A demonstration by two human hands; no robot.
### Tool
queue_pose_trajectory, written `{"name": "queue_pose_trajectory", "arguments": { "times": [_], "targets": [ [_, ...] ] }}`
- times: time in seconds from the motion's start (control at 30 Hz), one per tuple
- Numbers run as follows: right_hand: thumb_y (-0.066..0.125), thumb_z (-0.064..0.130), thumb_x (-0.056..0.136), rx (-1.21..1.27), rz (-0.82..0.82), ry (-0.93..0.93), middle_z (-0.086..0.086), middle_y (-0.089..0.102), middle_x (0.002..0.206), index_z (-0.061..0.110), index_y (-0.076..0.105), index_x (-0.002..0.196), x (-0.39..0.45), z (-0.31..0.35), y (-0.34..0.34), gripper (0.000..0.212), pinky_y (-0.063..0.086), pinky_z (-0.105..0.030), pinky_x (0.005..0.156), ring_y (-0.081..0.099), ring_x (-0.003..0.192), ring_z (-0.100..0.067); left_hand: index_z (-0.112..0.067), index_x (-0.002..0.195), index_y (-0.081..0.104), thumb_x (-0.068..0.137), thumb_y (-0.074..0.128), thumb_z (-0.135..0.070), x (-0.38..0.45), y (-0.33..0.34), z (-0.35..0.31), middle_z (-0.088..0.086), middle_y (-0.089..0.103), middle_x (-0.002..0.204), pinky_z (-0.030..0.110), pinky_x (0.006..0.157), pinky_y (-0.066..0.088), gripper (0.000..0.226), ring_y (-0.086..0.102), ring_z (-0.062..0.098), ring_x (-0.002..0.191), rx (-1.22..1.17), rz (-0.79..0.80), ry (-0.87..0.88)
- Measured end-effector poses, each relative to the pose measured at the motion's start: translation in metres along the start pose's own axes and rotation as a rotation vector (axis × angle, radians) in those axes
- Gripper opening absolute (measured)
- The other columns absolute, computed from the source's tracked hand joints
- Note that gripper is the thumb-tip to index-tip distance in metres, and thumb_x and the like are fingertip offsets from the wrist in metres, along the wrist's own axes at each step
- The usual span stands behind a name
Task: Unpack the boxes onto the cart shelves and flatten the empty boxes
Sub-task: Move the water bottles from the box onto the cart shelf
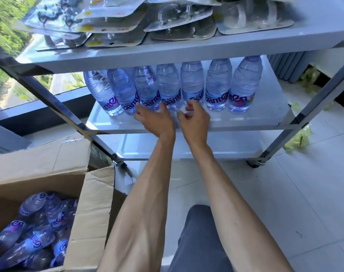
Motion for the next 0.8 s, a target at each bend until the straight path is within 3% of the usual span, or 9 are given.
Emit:
{"name": "queue_pose_trajectory", "arguments": {
  "times": [0.03,0.1,0.23,0.4,0.57,0.8],
  "targets": [
    [0.078,0.022,0.081,0.0,0.07,0.066,-0.005,0.067,0.092,0.009,0.061,0.111,0.0,-0.002,0.016,0.037,0.053,-0.027,0.067,0.065,0.073,-0.015,-0.006,0.137,0.045,0.078,0.081,-0.032,0.008,0.0,0.002,0.015,0.05,0.13,0.034,0.093,0.043,0.075,0.053,0.03,0.116,0.028,0.029,-0.036],
    [0.081,0.028,0.078,-0.035,0.098,0.097,-0.005,0.071,0.093,0.009,0.06,0.109,0.005,0.001,0.036,0.041,0.052,-0.028,0.068,0.068,0.079,-0.017,-0.004,0.128,0.051,0.078,0.081,-0.033,0.021,0.002,0.001,0.016,0.056,0.125,0.033,0.091,0.042,0.065,0.054,0.032,0.115,0.056,0.084,-0.033],
    [0.078,0.026,0.08,-0.128,0.011,0.111,-0.005,0.069,0.082,0.008,0.056,0.091,0.021,0.001,0.046,0.03,0.039,-0.025,0.06,0.065,0.077,-0.021,-0.004,0.106,0.059,0.081,0.078,-0.029,0.039,0.005,-0.002,0.011,0.068,0.108,0.024,0.076,0.038,0.04,0.062,0.029,0.104,0.07,0.104,0.016],
    [0.079,0.026,0.079,-0.11,-0.085,0.15,0.007,0.055,0.066,0.014,0.054,0.075,0.016,-0.008,0.045,0.029,0.027,-0.018,0.053,0.051,0.062,-0.012,-0.004,0.107,0.06,0.086,0.073,-0.028,0.044,0.019,-0.008,0.014,0.069,0.109,0.034,0.084,0.045,0.034,0.063,0.031,0.104,0.105,0.093,0.013],
    [0.076,0.028,0.082,-0.201,-0.101,0.169,-0.002,0.065,0.072,0.009,0.059,0.076,0.019,-0.006,0.049,0.025,0.041,-0.031,0.059,0.057,0.068,-0.02,-0.001,0.107,0.062,0.09,0.064,-0.022,0.054,0.035,-0.018,0.018,0.068,0.109,0.033,0.075,0.043,0.027,0.063,0.035,0.103,0.155,0.084,0.063],
    [0.072,0.037,0.086,-0.309,-0.052,0.249,-0.008,0.071,0.086,0.009,0.065,0.085,0.032,-0.012,0.058,0.03,0.044,-0.03,0.067,0.066,0.086,-0.027,-0.001,0.105,0.065,0.092,0.059,-0.019,0.07,0.046,-0.014,0.015,0.07,0.106,0.024,0.07,0.036,0.023,0.064,0.031,0.099,0.174,0.159,0.124]
  ]
}}
Point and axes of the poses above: each hand's wrist, its own x-axis towards the middle knuckle, its own y-axis out of the palm, z = x × y, the point moved 9 cm from there along x, towards the middle knuckle
